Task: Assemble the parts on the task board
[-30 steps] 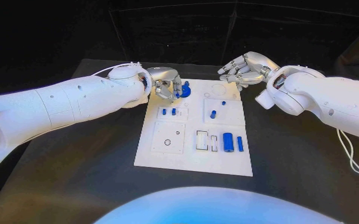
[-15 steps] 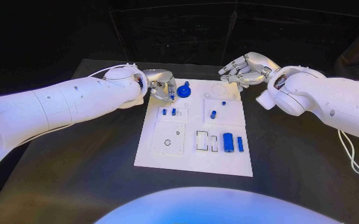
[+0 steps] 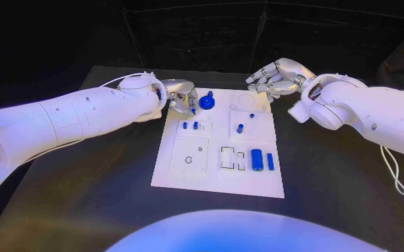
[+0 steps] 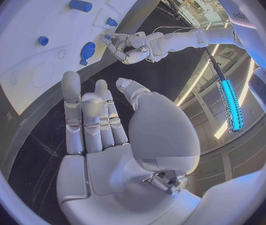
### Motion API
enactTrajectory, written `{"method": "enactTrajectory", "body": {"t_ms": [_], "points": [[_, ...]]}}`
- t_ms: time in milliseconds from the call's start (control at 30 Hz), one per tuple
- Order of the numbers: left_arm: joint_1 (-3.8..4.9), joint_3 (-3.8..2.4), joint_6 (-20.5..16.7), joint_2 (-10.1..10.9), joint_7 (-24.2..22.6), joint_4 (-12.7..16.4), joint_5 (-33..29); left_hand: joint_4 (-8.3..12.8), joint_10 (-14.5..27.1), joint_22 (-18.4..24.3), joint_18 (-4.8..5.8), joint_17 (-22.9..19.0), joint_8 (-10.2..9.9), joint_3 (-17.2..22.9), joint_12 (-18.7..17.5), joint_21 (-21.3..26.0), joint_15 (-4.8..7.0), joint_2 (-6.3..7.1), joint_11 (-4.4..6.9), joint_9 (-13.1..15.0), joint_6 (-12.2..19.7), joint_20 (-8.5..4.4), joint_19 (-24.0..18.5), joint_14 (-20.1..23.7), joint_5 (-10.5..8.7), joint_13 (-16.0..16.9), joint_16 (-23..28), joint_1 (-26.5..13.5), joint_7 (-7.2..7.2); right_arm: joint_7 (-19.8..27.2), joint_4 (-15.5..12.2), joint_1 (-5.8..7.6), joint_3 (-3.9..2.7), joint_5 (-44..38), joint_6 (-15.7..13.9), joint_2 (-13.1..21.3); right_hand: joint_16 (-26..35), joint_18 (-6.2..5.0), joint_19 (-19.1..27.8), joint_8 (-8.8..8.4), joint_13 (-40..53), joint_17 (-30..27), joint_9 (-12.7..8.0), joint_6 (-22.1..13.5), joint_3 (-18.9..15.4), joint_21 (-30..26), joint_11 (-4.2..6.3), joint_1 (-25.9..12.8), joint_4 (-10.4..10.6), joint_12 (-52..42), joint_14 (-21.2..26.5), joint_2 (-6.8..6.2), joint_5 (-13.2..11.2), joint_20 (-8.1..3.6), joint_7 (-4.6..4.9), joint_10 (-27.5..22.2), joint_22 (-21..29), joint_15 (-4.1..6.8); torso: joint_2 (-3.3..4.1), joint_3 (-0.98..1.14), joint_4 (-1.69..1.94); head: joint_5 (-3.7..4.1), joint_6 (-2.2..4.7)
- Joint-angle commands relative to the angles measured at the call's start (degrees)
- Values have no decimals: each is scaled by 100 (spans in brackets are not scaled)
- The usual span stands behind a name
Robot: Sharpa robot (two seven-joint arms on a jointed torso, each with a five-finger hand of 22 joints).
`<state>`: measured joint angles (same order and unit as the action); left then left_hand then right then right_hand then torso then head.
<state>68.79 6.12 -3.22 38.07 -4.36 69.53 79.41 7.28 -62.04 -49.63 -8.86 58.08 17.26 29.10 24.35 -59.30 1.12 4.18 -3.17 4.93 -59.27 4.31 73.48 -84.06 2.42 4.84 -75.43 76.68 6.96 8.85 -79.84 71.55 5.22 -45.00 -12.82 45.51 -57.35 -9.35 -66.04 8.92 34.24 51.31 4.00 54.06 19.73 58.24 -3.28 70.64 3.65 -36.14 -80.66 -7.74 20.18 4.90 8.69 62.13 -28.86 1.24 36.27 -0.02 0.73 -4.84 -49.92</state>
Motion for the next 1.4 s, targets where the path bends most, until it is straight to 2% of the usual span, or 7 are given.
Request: {"method": "enactTrajectory", "body": {"t_ms": [33, 400, 667, 867, 1400], "points": [[-2, -2, 126, -20, 1, -8, -40, -16, -43, -7, 59, -10, -7, 5, -31, -23, 46, 10, 13, 5, -53, 5, 34, -32, 28, -5, 25, -58, -5, 54, -11, 10, -4, -8, 31, 1, 24, -80, -22, 21, -6, 8, 2, -53, -1, -33, -24, 0, 30, -26, -14, 40, 29, 4, 1, -31, 6, -20, 1, -2, -3, -2, -3], [-11, 0, 194, -46, 29, -54, -40, -19, -48, -2, 57, -13, -10, 5, -37, -17, 47, 9, 14, 3, -57, 5, 30, -32, 28, -8, 26, -65, -6, 54, -11, 10, -4, -8, 30, 0, 24, -80, -22, 21, -6, 8, 2, -53, -1, -33, -24, 0, 30, -26, -14, 40, 29, 4, 1, -31, 6, -20, 2, -2, 5, 0, -8], [-12, 2, 294, -66, 66, -89, -36, -19, -51, 8, 55, -20, -12, 8, -41, -10, 47, 6, 15, 2, -59, 4, 25, -31, 28, -9, 29, -65, -7, 53, -14, 10, -4, -8, 29, 2, 24, -80, -22, 21, -6, 8, 2, -53, -1, -33, -24, 0, 30, -26, -14, 40, 29, 4, 1, -31, 6, -20, -1, -2, -5, -7, -8], [-12, 3, 308, -88, 55, -121, -35, -18, -51, 12, 54, -15, -19, 5, -50, -5, 48, 14, 14, -1, -57, 4, 21, -31, 28, -13, 26, -71, -8, 53, -16, 10, -4, -8, 27, 1, 24, -80, -22, 21, -6, 8, 2, -53, -1, -33, -24, 0, 30, -26, -14, 40, 29, 4, 1, -31, 6, -20, 1, -3, 5, 0, -8], [-13, 7, 307, -151, 64, -198, -36, -19, 145, 34, 56, -106, -377, 55, -371, 41, -42, 135, -105, -120, 291, 66, -28, -11, 28, -112, 52, -180, 102, 56, -18, 10, -4, -8, 26, 2, 24, -80, -22, 21, -6, 8, 2, -53, -1, -33, -24, 0, 30, -26, -14, 40, 29, 4, 1, -31, 6, -20, -1, -2, 4, 0, -8]]}}
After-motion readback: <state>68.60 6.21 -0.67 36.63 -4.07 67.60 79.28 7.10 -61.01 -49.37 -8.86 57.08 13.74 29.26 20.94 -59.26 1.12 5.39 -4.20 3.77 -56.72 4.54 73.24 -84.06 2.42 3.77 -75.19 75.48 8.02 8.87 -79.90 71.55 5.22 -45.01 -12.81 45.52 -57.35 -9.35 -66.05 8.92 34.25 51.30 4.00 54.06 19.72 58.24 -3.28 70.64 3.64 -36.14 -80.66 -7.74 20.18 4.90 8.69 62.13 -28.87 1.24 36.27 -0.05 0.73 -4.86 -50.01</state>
